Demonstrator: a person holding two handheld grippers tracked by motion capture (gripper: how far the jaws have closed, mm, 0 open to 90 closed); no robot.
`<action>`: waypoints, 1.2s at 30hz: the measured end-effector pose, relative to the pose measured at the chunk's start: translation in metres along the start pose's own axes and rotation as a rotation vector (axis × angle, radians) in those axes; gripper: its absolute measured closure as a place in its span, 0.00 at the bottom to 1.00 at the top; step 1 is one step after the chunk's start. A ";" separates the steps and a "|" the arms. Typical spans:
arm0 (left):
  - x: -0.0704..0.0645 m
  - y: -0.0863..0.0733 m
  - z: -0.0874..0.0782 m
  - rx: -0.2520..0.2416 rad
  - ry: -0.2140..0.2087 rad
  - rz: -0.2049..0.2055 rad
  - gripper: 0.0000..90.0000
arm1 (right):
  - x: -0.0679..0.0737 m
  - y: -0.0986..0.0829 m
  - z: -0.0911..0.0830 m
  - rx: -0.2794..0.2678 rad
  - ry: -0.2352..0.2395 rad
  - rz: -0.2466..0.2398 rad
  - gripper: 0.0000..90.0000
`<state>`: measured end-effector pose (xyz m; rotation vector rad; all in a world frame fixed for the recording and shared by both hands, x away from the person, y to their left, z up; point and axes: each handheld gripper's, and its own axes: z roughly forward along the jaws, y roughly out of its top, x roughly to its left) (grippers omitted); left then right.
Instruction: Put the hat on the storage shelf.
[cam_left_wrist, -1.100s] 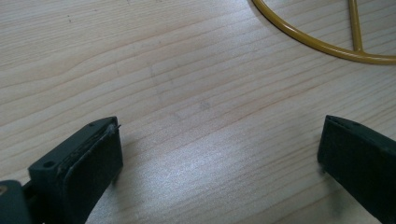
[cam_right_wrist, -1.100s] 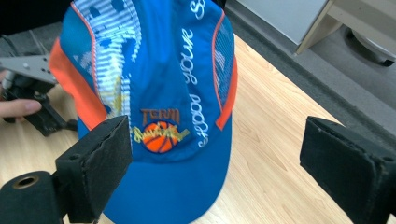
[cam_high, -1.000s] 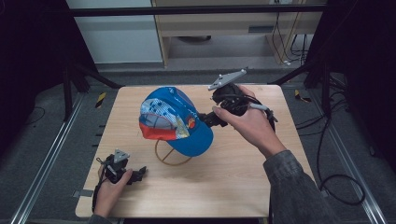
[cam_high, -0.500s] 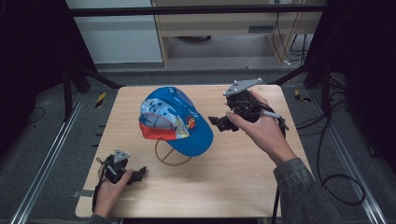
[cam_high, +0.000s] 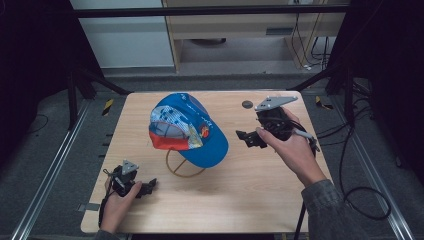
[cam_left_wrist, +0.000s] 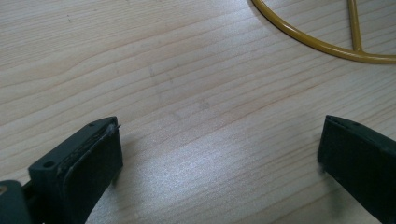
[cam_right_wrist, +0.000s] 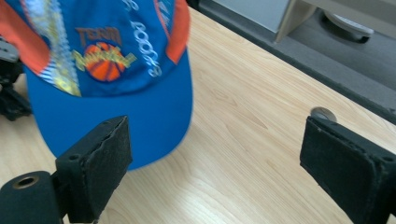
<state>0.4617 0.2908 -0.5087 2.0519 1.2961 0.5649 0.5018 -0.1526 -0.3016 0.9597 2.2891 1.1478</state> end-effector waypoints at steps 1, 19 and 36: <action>0.000 0.000 0.000 -0.001 0.000 0.001 0.00 | -0.002 -0.003 0.000 -0.004 -0.004 0.002 0.10; 0.000 0.000 0.000 -0.001 0.000 0.001 0.00 | -0.022 -0.074 0.013 0.003 -0.063 0.082 0.11; 0.000 0.000 0.000 -0.001 -0.001 0.002 0.00 | -0.027 -0.122 0.035 0.045 -0.109 0.146 0.12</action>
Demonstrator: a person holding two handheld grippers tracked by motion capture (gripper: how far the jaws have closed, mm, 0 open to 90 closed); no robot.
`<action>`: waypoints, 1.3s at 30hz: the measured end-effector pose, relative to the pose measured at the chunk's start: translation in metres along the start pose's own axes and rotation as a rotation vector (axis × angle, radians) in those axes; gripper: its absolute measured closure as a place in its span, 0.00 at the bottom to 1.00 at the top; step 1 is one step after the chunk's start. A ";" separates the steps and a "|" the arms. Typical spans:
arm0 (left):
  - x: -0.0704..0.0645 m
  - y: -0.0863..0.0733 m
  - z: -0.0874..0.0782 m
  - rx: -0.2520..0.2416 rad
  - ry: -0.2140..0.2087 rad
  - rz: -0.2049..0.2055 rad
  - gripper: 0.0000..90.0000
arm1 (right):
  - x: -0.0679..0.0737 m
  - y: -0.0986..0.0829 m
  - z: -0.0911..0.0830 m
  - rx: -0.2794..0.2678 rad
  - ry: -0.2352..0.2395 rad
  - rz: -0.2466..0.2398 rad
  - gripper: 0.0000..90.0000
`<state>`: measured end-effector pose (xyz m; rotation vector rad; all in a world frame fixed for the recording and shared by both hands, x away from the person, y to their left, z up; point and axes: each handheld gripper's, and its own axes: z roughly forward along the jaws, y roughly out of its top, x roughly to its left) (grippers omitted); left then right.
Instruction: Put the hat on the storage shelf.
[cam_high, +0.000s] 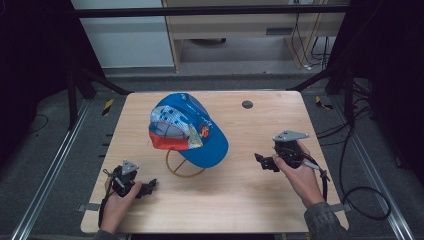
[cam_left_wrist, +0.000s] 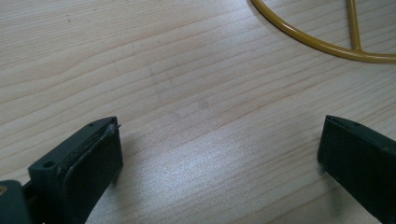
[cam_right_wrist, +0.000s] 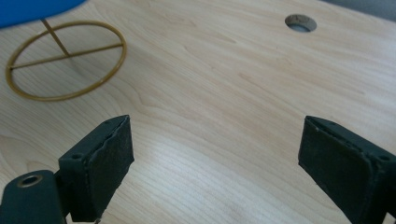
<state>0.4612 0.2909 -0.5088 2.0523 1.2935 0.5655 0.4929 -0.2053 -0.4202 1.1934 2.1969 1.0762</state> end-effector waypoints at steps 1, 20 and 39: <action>0.000 0.000 0.000 0.000 0.000 0.000 0.00 | 0.000 -0.002 0.001 0.004 -0.002 0.000 0.12; 0.000 0.000 0.000 0.000 -0.002 0.001 0.00 | 0.005 -0.048 0.034 0.060 -0.016 0.062 0.10; 0.000 0.000 0.000 0.000 -0.006 0.005 0.00 | 0.017 -0.067 0.062 0.096 -0.097 0.077 0.08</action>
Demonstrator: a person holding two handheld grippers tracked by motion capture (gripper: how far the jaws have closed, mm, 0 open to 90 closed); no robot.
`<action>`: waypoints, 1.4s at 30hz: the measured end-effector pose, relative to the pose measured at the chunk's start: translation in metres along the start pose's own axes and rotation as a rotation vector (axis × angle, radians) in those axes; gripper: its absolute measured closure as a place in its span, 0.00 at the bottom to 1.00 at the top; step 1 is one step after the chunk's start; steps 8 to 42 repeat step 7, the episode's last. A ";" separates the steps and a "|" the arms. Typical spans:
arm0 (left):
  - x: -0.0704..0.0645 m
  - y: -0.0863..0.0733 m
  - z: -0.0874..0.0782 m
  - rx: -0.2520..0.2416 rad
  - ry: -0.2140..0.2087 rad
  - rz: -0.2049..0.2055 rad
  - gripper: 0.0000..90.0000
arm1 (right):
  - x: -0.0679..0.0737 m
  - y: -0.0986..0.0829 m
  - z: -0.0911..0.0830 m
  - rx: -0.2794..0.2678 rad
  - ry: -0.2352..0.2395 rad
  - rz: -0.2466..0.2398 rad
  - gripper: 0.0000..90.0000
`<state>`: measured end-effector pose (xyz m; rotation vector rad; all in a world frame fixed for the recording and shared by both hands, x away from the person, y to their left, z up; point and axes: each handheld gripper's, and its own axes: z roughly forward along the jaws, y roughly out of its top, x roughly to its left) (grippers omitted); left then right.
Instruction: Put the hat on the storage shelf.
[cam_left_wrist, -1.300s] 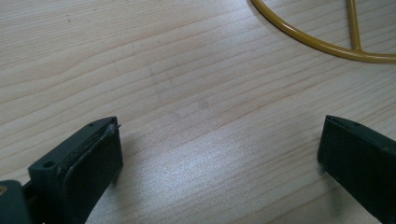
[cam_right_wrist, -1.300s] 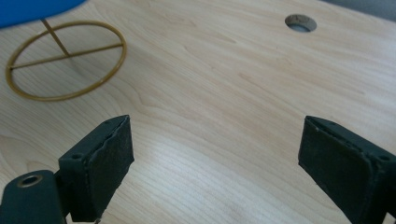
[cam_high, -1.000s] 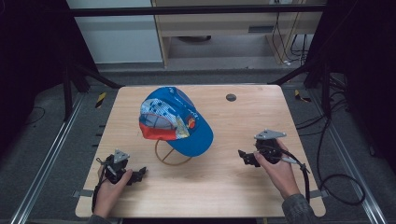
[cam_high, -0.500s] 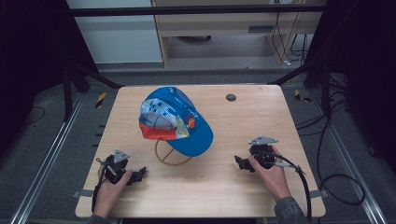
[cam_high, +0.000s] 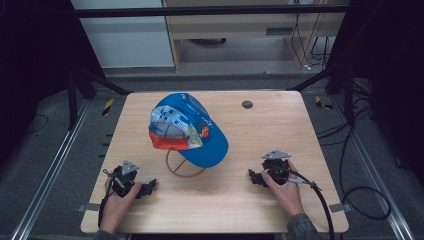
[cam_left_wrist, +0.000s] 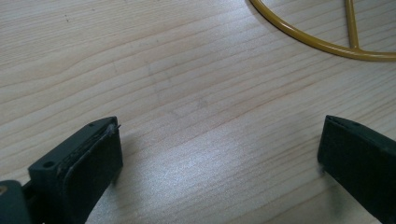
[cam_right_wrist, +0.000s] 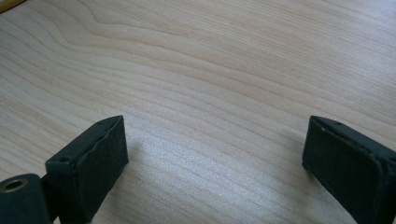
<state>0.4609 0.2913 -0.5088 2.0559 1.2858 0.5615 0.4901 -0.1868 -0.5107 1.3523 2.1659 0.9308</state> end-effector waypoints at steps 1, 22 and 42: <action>0.000 0.000 0.000 0.000 -0.001 0.001 0.00 | 0.000 -0.001 0.000 -0.004 -0.004 -0.005 0.07; 0.001 0.000 0.000 0.000 -0.006 0.006 0.00 | 0.002 -0.002 -0.001 -0.010 -0.015 0.010 0.07; 0.001 0.000 0.000 0.000 -0.006 0.006 0.00 | 0.002 -0.002 -0.001 -0.010 -0.015 0.010 0.07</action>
